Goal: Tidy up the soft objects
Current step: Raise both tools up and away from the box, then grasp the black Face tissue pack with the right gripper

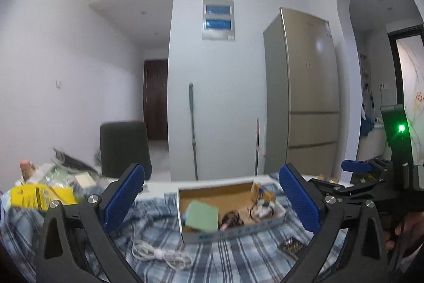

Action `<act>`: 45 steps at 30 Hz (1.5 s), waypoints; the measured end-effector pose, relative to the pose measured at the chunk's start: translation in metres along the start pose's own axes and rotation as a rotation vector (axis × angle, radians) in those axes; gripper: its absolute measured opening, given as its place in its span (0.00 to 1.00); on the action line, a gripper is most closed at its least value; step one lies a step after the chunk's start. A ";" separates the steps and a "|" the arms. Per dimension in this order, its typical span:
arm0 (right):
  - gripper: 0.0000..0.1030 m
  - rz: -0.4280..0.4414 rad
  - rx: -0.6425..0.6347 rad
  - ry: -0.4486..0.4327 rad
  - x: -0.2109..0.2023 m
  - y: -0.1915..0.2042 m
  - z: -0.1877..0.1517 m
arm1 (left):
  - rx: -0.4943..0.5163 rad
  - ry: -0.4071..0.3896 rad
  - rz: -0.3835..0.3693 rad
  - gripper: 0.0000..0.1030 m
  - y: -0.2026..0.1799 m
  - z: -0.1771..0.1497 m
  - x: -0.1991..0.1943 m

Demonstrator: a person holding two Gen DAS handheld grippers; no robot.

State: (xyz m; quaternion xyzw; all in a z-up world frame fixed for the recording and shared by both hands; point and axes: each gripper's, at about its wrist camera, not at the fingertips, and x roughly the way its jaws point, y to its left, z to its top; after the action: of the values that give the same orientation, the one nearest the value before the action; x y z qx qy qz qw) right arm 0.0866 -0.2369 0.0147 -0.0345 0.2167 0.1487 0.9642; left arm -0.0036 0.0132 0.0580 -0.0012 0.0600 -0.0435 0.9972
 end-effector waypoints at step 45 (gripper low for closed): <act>0.43 0.034 -0.064 0.487 0.089 0.006 -0.098 | -0.074 0.320 -0.048 1.00 0.015 -0.057 0.047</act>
State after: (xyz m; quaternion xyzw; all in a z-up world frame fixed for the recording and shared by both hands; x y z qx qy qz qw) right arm 0.1220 -0.2202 -0.1118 -0.0960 0.4383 0.1591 0.8794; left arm 0.0376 0.0241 -0.0046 -0.0325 0.2196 -0.0647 0.9729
